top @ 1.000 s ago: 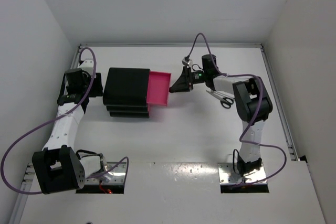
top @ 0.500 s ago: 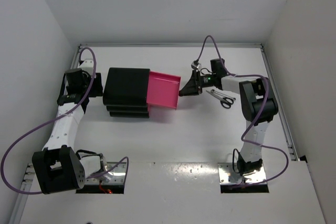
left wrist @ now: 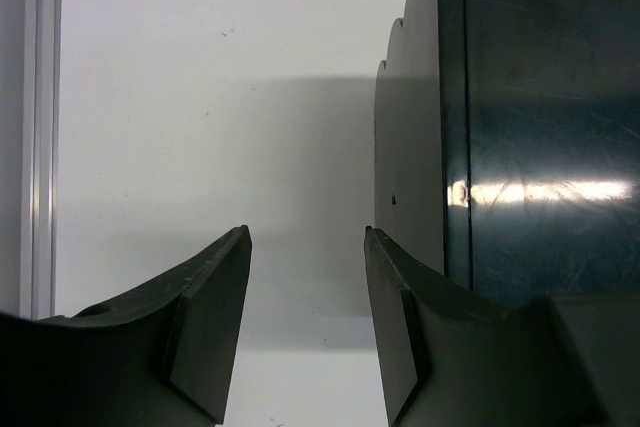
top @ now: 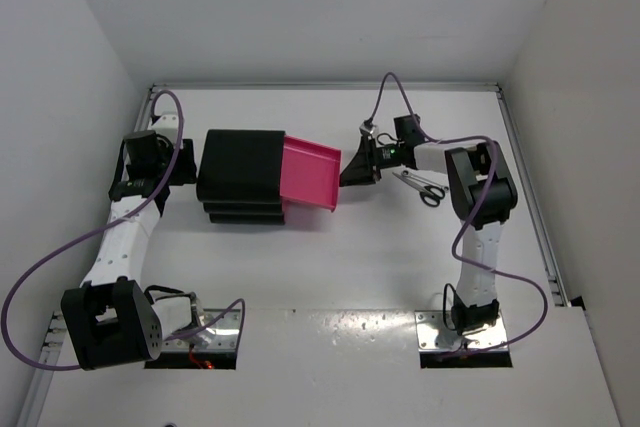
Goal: Sort the tools into containers
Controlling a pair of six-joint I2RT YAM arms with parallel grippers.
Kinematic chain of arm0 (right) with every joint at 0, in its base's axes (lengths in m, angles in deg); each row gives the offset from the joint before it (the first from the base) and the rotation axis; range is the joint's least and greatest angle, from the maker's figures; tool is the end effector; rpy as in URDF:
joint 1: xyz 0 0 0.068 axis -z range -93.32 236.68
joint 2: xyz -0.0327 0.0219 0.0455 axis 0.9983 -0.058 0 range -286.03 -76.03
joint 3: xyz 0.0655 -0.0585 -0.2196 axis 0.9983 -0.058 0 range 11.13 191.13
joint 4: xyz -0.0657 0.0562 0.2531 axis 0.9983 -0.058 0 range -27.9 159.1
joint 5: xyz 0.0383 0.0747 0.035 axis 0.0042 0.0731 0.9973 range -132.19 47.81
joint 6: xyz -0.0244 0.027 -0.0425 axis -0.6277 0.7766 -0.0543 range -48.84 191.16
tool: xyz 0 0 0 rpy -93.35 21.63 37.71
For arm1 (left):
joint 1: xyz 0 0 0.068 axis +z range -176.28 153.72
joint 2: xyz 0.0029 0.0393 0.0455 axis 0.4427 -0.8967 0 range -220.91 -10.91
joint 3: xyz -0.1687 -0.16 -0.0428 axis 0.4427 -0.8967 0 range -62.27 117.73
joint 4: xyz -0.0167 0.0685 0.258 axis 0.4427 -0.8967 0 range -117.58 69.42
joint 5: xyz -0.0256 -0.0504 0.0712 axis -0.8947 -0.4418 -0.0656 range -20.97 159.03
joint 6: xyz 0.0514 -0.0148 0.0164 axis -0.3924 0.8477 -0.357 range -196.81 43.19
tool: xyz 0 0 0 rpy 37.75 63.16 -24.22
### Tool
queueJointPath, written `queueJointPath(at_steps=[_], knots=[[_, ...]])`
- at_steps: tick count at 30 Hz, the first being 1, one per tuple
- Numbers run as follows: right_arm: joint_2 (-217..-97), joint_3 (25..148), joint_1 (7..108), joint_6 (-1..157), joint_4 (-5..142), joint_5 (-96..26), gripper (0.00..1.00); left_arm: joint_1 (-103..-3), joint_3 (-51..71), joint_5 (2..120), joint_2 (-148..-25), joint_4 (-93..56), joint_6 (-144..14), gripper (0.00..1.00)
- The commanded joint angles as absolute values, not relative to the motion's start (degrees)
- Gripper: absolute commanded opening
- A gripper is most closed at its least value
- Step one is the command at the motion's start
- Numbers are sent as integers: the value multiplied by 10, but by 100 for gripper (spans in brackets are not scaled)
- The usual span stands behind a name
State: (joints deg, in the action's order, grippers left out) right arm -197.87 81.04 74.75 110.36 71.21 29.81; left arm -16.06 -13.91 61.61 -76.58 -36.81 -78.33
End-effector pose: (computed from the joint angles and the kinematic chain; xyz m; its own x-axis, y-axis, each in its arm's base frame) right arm 0.3809 0.1180 0.0792 -0.9991 -0.0115 -0.0407 -0.0423 0.2358 0.9709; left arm 0.2747 0.0445 0.2400 -0.5454 -0.0716 -0.8351 -0.0553 0.9972 -0.0494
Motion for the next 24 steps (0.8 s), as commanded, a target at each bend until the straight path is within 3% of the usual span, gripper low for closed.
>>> queueJointPath(at_steps=[1, 11, 24], knots=[[-1985, 848, 745, 1090, 724, 275, 45, -162, -146, 587, -759, -372, -782, 55], [-1965, 832, 762, 1090, 718, 270, 64, -162, -152, 587, -759, -372, -782, 55], [-1848, 824, 871, 925, 543, 319, 67, -162, -157, 659, -701, -344, -765, 71]])
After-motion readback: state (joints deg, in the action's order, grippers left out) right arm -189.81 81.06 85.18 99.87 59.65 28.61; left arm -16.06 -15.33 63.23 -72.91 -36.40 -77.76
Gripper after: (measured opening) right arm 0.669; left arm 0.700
